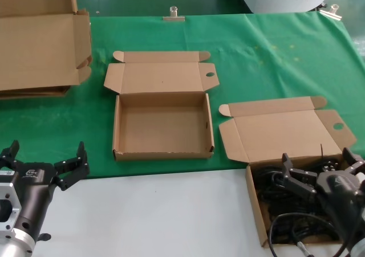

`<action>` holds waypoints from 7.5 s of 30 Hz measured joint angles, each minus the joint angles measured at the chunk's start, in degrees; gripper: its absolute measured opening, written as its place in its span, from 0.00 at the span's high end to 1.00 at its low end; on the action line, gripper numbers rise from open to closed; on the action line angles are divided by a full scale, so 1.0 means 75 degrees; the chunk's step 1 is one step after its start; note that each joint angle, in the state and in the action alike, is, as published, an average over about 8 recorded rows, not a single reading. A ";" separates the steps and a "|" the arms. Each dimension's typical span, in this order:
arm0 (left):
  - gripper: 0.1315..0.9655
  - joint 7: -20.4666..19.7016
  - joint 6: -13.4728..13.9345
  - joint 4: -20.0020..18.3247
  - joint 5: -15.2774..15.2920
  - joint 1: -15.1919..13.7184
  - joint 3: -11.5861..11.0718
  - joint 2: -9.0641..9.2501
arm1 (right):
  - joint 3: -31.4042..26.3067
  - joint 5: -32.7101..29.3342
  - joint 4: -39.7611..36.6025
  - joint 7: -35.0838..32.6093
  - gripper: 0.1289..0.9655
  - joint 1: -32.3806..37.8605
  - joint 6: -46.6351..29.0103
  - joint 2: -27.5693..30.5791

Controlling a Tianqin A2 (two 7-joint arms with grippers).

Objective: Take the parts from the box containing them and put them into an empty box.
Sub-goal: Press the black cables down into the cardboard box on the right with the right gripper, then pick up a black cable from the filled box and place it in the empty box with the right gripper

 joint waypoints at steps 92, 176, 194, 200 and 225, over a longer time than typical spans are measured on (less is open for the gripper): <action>0.95 -0.0001 0.0000 0.0000 0.0001 0.0000 0.0000 0.0000 | -0.4994 -0.2693 -0.3807 -0.0925 0.00 0.7953 -0.9476 0.4176; 0.95 -0.0003 0.0000 0.0000 0.0003 0.0000 0.0000 0.0000 | -0.3832 -0.3687 -0.4334 -0.1169 0.84 0.7795 -0.8879 0.3041; 0.95 -0.0003 0.0000 0.0000 0.0003 0.0000 0.0000 0.0000 | -0.3790 -0.3909 -0.4218 -0.0433 0.84 0.8338 -0.7847 0.1791; 0.95 -0.0003 0.0000 0.0000 0.0003 0.0000 0.0000 0.0000 | -0.4008 -0.4078 -0.4874 -0.0759 0.84 0.8607 -0.7256 0.0877; 0.95 -0.0003 0.0000 0.0000 0.0003 0.0000 0.0000 0.0000 | -0.6497 -0.1165 -0.9311 -0.3835 0.84 0.9980 -0.4491 -0.2213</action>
